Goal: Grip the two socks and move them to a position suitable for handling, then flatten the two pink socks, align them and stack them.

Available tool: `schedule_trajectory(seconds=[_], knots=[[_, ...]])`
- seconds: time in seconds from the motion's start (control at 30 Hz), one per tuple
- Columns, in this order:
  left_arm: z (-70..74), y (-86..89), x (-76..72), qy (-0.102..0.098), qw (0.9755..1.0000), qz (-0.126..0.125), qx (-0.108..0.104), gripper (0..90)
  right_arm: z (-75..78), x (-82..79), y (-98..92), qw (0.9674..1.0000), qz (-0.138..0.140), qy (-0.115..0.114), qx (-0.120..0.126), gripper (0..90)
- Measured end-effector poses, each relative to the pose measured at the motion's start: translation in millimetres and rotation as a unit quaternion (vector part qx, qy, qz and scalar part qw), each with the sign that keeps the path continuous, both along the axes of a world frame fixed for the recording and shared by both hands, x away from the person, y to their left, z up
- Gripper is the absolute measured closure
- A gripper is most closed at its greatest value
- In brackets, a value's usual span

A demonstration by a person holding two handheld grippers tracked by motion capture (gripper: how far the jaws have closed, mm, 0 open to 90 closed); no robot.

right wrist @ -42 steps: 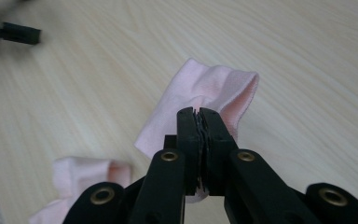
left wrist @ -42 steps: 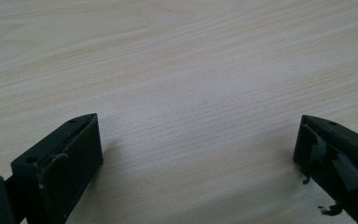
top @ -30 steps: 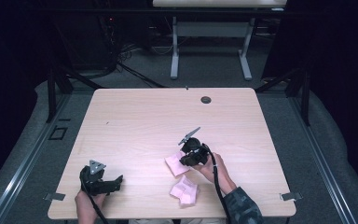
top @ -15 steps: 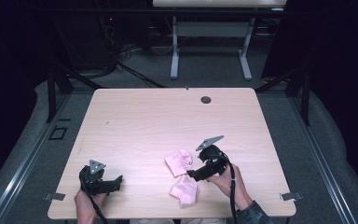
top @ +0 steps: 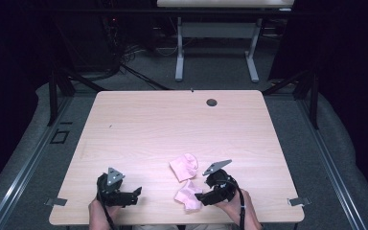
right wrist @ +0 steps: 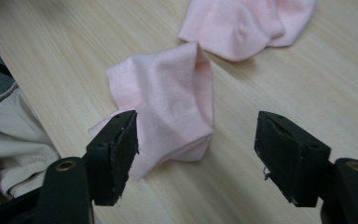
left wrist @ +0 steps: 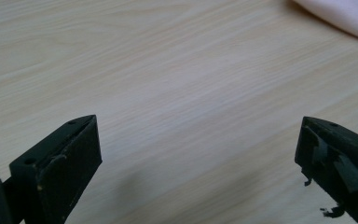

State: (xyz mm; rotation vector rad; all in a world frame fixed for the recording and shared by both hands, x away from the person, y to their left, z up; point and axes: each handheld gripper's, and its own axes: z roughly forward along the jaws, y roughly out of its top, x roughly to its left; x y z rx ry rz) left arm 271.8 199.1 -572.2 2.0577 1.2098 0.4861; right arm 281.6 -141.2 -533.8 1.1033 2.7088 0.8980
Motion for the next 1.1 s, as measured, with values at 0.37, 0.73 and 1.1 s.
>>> schedule_trajectory(seconds=[0.37,0.73,1.1], knots=[[-0.4,-31.1,-7.6,-0.006,0.9984,-0.056,0.005,2.1,-20.3,-2.0,16.0,0.9996,0.01,0.001,-0.026,72.0],[-3.6,-51.0,-9.9,0.002,0.9949,-0.101,0.001,4.2,-11.5,-0.8,11.3,0.9999,0.015,-0.001,-0.003,78.0],[-6.8,-66.7,-10.9,0.006,0.9921,-0.125,-0.001,2.0,-13.5,-0.1,13.4,0.9999,0.012,-0.004,-0.009,69.5]])
